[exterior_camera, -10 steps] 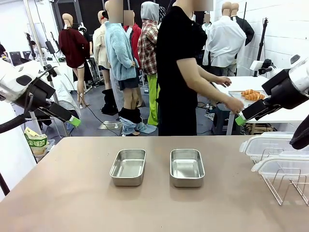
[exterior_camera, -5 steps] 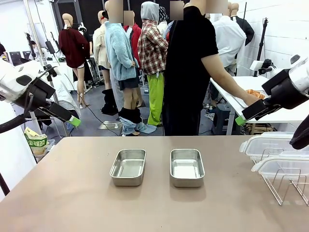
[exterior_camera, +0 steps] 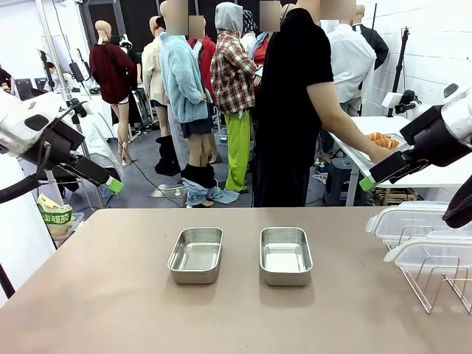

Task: Place the bread in airtight containers.
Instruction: Lift both Airtight Container.

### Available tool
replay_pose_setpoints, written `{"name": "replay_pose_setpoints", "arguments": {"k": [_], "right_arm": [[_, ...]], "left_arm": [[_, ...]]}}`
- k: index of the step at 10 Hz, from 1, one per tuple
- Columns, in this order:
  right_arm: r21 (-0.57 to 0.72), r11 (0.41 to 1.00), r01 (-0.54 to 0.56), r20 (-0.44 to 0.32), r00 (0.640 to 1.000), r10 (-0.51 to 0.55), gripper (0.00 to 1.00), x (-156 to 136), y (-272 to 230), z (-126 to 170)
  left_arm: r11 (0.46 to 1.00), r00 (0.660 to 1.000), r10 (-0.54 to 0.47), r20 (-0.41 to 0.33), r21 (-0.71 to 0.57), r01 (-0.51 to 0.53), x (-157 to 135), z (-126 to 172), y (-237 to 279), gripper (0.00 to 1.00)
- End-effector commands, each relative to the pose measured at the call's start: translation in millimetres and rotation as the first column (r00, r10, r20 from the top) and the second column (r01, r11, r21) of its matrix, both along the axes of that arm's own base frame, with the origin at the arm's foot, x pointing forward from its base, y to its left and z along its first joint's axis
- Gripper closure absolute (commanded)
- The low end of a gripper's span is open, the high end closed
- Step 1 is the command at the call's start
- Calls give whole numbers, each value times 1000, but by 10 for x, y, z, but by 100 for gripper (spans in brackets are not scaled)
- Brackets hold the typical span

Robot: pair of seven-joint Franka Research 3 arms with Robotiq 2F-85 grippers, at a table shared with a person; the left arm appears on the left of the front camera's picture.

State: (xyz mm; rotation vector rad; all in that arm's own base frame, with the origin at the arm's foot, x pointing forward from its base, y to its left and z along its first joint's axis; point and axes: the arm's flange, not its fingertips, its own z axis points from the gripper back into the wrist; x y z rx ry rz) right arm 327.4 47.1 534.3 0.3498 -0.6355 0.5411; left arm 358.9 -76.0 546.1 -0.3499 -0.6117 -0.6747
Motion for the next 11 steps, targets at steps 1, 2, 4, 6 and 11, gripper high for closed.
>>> {"name": "replay_pose_setpoints", "arguments": {"k": [1,2,4,6,11], "right_arm": [[17,1000,-12,-7,1000,12,0,8,9,-15],[17,1000,-12,-7,1000,12,0,8,9,-15],[17,1000,-12,-7,1000,12,0,8,9,-15],[17,1000,-12,-7,1000,12,0,8,9,-15],[17,1000,-12,-7,1000,12,0,8,9,-15]], "left_arm": [[1000,1000,-9,1,-1,9,2,5,13,0],[1000,1000,-9,1,-1,9,2,5,13,0],[1000,1000,-9,1,-1,9,2,5,13,0],[1000,1000,-9,1,-1,9,2,5,13,0],[1000,1000,-9,1,-1,9,2,5,13,0]]}}
